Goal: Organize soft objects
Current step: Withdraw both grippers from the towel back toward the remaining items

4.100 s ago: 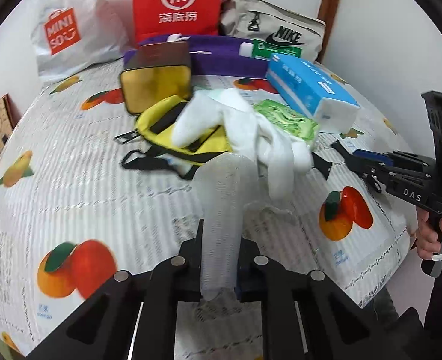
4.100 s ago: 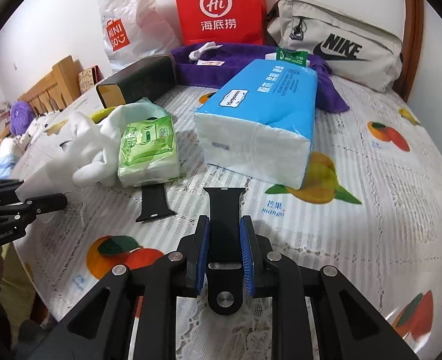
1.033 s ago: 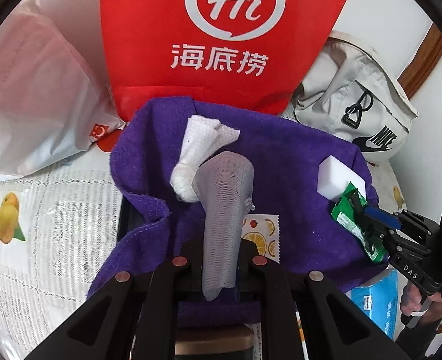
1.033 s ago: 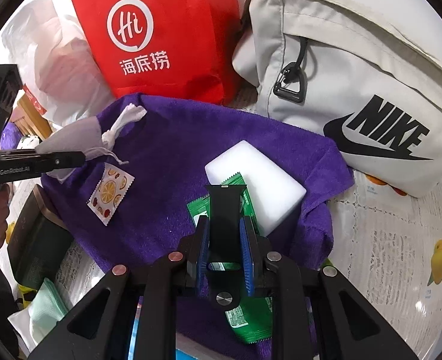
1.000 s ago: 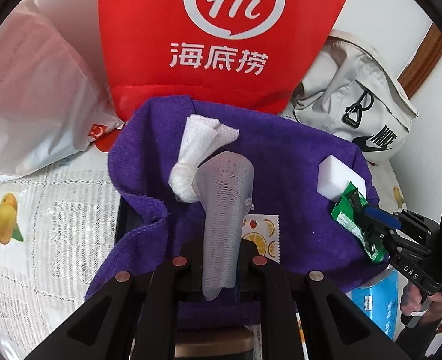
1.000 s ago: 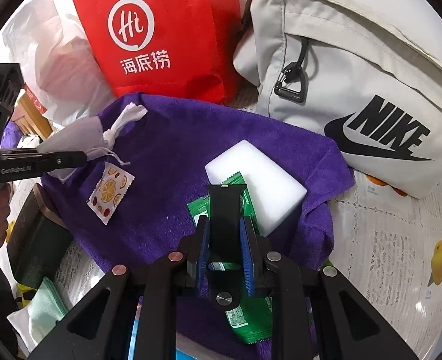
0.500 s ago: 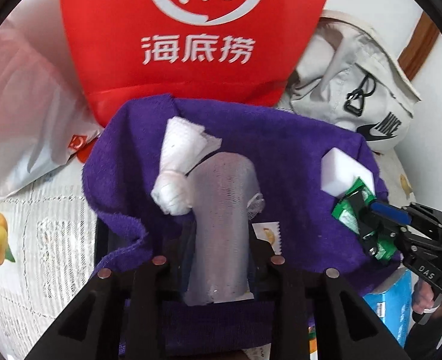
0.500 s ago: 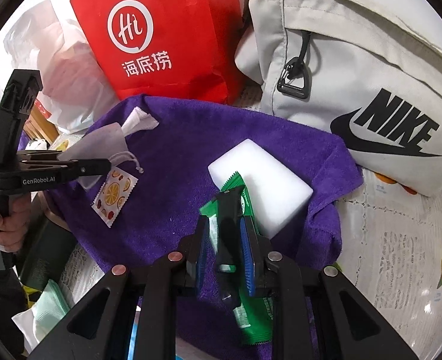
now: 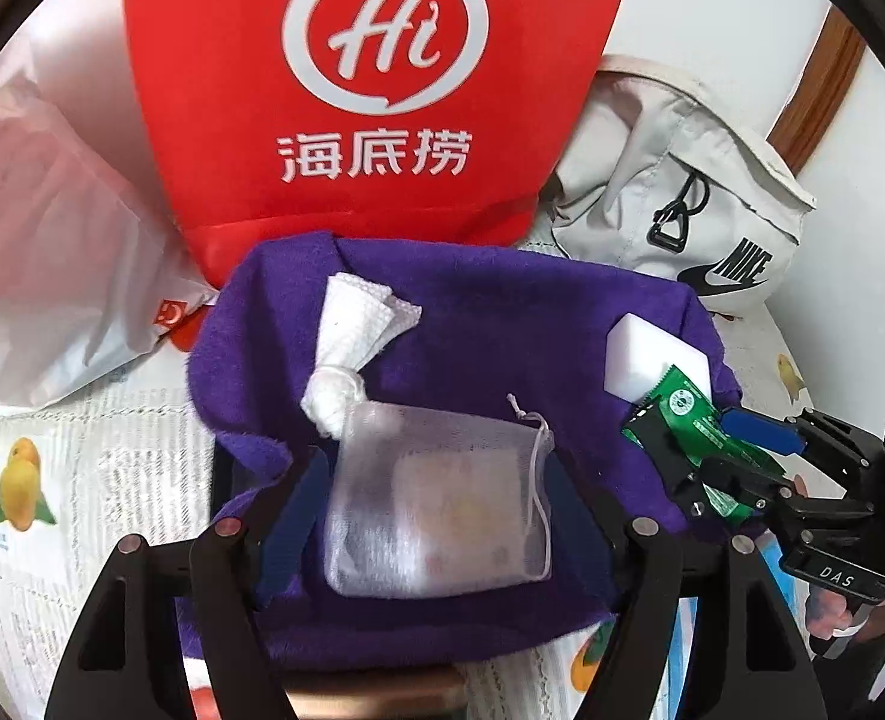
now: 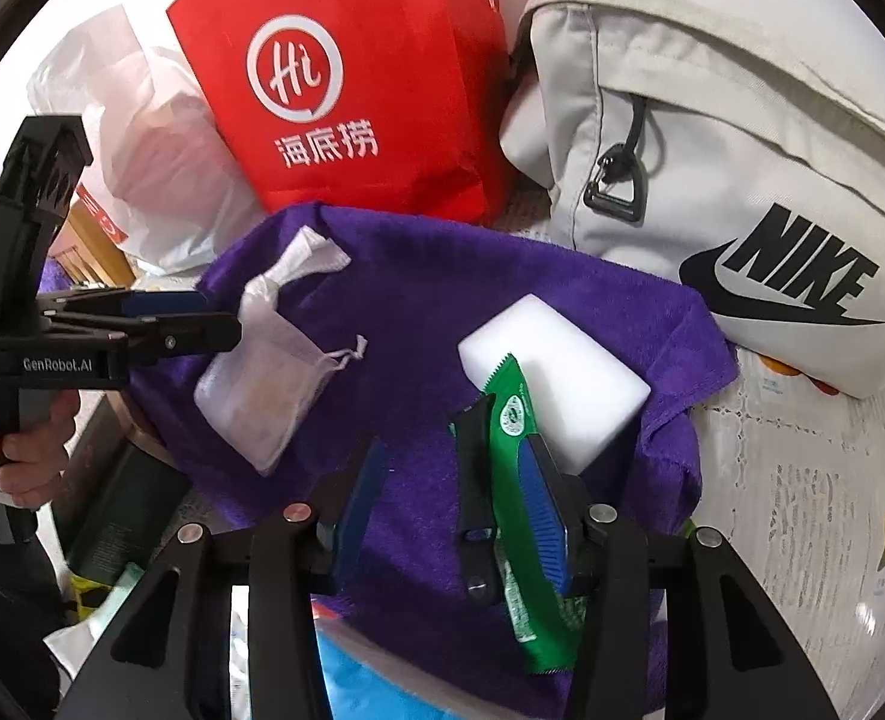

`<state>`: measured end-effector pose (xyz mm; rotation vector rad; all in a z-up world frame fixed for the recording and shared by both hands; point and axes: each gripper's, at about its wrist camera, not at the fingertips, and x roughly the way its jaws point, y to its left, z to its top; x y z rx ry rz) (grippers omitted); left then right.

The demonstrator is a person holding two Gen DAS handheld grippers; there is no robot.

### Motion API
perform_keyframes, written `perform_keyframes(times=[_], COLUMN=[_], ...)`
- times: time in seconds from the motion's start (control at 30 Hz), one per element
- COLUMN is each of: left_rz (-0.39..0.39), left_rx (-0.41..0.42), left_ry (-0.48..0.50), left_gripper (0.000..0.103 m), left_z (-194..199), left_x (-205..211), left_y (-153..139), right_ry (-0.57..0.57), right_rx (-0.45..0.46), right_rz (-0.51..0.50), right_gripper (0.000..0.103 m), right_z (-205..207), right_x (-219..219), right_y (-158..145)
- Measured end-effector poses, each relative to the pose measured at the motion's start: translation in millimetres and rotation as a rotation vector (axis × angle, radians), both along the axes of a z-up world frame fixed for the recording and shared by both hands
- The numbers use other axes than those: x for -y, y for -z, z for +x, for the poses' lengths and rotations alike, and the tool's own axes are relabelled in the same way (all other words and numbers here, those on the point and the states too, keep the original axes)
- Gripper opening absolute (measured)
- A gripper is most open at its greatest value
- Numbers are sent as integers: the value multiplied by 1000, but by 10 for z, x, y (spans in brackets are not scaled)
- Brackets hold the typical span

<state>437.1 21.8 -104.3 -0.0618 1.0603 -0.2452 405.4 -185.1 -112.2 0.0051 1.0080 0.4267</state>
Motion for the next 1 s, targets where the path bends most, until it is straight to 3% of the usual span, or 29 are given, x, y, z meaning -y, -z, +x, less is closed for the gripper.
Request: perform_keyframes(times=[0.37,0.57,1.0], left_rz=[-3,-30,-68], left_rx=[50,78,37], left_ry=[-50,-73,-139], left_gripper=[73,73,73], left_z=[-647,-1189,-2156], left_x=[-231,-325,-543], left_y=[-383,-490,-323], right_ry=[-21,-47,-138], right_rx=[62,89,33], right_rz=[40,52,112], right_gripper=[47,47,50], right_z=[-518,-1095,-2206], right_x=[-129,-257,-475], right_y=[-441,-650,-390])
